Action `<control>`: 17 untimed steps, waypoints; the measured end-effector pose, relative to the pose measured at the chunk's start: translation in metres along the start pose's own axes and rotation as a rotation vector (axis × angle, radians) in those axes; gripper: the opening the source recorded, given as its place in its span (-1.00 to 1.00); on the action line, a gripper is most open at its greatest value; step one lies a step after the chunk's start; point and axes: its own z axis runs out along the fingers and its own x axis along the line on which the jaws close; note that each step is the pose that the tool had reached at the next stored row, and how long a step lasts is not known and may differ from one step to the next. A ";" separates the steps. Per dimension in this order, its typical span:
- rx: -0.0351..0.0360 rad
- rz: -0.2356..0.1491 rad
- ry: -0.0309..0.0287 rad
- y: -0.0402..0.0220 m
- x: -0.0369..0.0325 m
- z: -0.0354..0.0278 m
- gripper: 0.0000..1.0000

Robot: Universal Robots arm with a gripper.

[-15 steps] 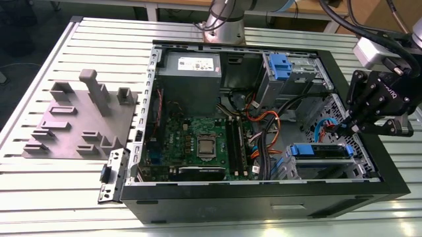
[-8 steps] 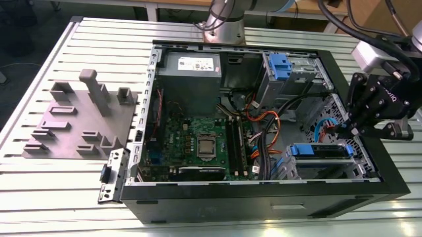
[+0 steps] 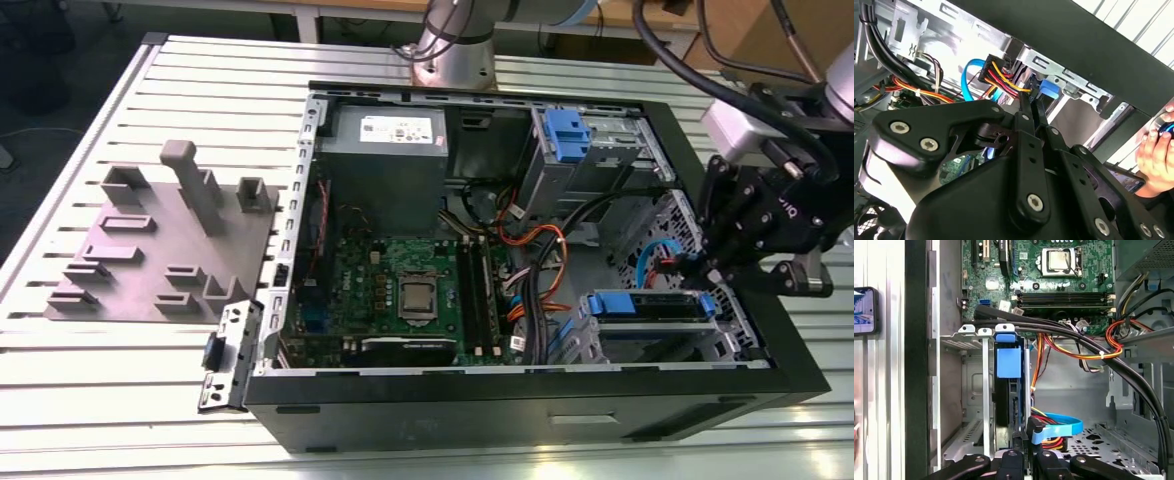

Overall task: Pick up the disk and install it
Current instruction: 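Insert the first disk wire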

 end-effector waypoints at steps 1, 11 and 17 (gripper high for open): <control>0.0038 0.000 -0.0005 0.0015 0.0006 0.0000 -0.67; 0.0308 0.000 -0.0041 0.0120 0.0078 0.0021 -0.67; 0.0673 0.000 -0.0144 0.0233 0.0085 0.0049 -0.67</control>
